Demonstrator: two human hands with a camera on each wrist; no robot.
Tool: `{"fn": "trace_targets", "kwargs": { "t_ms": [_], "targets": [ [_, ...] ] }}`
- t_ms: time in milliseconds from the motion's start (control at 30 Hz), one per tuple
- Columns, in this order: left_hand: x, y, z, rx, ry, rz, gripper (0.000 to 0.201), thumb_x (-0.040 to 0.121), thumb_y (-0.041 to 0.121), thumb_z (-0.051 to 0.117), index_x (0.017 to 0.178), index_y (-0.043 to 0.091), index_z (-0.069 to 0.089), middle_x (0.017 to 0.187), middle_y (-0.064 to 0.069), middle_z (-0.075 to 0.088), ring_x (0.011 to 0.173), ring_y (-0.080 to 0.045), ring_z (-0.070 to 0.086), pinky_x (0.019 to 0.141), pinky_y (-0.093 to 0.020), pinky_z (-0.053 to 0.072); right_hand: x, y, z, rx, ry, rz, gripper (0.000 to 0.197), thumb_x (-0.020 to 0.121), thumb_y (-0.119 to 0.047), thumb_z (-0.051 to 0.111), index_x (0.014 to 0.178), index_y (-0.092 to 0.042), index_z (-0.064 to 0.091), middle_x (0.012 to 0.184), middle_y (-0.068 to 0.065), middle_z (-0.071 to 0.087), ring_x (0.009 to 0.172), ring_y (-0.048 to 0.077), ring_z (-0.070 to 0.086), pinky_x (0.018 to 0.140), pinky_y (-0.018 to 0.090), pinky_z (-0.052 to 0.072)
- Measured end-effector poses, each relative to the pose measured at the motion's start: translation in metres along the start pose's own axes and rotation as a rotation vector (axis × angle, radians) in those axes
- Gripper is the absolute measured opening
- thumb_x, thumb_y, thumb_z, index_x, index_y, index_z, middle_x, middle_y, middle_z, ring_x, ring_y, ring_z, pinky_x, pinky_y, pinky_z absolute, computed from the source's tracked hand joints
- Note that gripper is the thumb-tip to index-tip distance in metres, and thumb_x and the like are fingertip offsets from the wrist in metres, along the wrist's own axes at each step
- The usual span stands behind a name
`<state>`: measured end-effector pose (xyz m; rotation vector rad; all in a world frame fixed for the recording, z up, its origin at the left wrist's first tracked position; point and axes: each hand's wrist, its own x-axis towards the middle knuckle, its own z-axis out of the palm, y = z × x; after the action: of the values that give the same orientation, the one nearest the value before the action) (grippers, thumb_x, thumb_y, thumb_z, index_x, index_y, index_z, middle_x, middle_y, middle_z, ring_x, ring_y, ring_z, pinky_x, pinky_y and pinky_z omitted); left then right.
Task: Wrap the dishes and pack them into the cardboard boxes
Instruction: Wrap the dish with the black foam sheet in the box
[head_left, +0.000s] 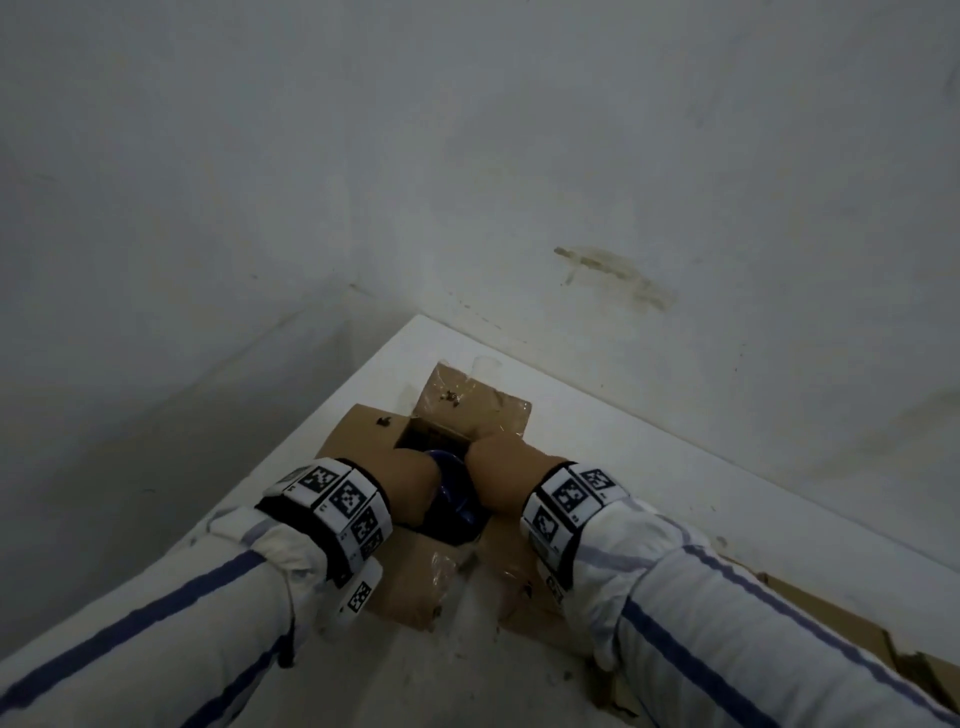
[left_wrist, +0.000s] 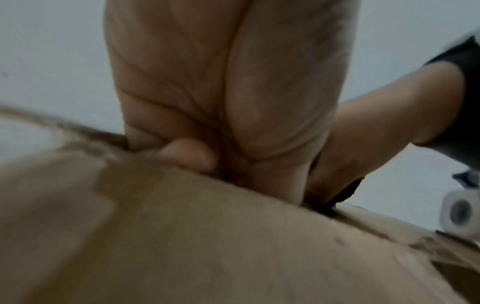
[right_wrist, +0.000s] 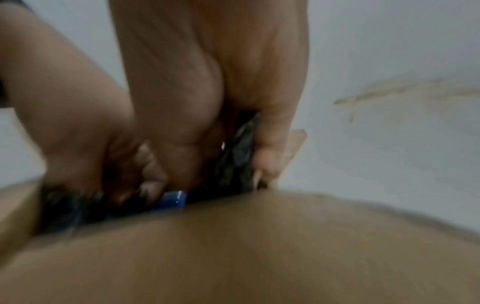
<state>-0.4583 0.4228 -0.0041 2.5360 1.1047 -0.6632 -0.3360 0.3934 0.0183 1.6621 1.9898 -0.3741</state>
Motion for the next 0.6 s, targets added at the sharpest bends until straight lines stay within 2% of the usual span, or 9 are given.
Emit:
{"fn": "trace_targets", "kwargs": {
  "t_ms": [33,67,133,200,300,367,467,500,600],
  "targets": [
    [0.001,0.0,0.0,0.002,-0.028,0.002,0.029,0.093,0.019,0.051,0.119,0.01,0.06,0.121,-0.008,0.061,0.112,-0.023,0.058,0.088,-0.028,0.045,-0.002,0.001,-0.005,-0.027,-0.047,-0.013,0.027,0.093,-0.011,0.049,0.114,0.0,0.063,0.089,0.01,0.059,0.076,0.021,0.056,0.069,0.028,0.043],
    [0.003,0.003,-0.001,0.014,-0.073,0.0,0.03,0.094,0.018,0.051,0.121,0.008,0.059,0.118,-0.011,0.061,0.109,-0.023,0.058,0.09,-0.029,0.045,-0.002,0.004,-0.01,-0.014,-0.085,-0.022,0.029,0.093,-0.012,0.05,0.117,-0.001,0.06,0.088,0.01,0.059,0.075,0.02,0.055,0.066,0.027,0.042],
    [0.005,0.005,-0.001,0.036,-0.139,0.005,0.031,0.095,0.016,0.051,0.121,0.002,0.059,0.106,-0.017,0.057,0.098,-0.023,0.056,0.092,-0.032,0.045,-0.003,0.011,-0.018,0.029,-0.135,-0.045,0.037,0.092,-0.01,0.051,0.129,-0.006,0.051,0.115,0.012,0.059,0.097,0.025,0.057,0.076,0.03,0.044],
    [0.008,0.006,-0.001,0.017,-0.134,0.024,0.029,0.095,0.015,0.049,0.116,-0.002,0.06,0.109,-0.02,0.06,0.102,-0.028,0.057,0.092,-0.033,0.044,-0.004,0.015,-0.016,-0.059,-0.203,-0.066,0.039,0.094,-0.011,0.049,0.133,-0.007,0.049,0.13,0.011,0.054,0.115,0.028,0.054,0.092,0.032,0.044],
    [0.009,0.004,0.0,0.025,-0.126,0.064,0.03,0.097,0.015,0.046,0.116,-0.002,0.06,0.121,-0.019,0.06,0.113,-0.031,0.055,0.093,-0.033,0.042,0.002,0.017,0.002,-0.12,-0.262,-0.034,0.036,0.096,-0.014,0.048,0.13,-0.005,0.052,0.131,0.013,0.054,0.119,0.028,0.052,0.097,0.031,0.041],
    [0.008,0.004,-0.001,0.033,-0.128,0.068,0.031,0.097,0.017,0.046,0.118,-0.001,0.059,0.122,-0.018,0.06,0.114,-0.031,0.055,0.094,-0.033,0.042,0.0,0.015,0.008,-0.119,-0.29,-0.007,0.036,0.097,-0.012,0.048,0.131,-0.001,0.05,0.125,0.016,0.054,0.111,0.025,0.051,0.102,0.031,0.034],
    [0.005,0.001,0.0,0.0,-0.124,0.072,0.031,0.097,0.018,0.045,0.119,0.0,0.059,0.122,-0.017,0.06,0.113,-0.03,0.055,0.094,-0.032,0.041,-0.002,0.014,0.001,-0.073,-0.26,-0.015,0.034,0.094,-0.016,0.051,0.127,-0.007,0.056,0.12,0.014,0.059,0.089,0.021,0.047,0.084,0.032,0.043],
    [0.005,-0.001,0.0,-0.011,-0.118,0.073,0.031,0.097,0.017,0.045,0.118,0.0,0.059,0.121,-0.016,0.061,0.113,-0.029,0.055,0.094,-0.032,0.041,0.0,0.013,-0.001,-0.069,-0.249,-0.01,0.035,0.095,-0.018,0.05,0.128,-0.008,0.055,0.124,0.014,0.058,0.091,0.021,0.048,0.082,0.032,0.042],
    [0.005,-0.003,0.002,-0.04,-0.098,0.068,0.031,0.097,0.017,0.045,0.12,0.002,0.059,0.123,-0.014,0.061,0.114,-0.028,0.055,0.094,-0.03,0.04,0.001,0.006,0.001,-0.163,-0.235,-0.008,0.037,0.096,-0.021,0.047,0.131,-0.009,0.053,0.131,0.014,0.052,0.111,0.027,0.052,0.092,0.033,0.042]
  ]
}}
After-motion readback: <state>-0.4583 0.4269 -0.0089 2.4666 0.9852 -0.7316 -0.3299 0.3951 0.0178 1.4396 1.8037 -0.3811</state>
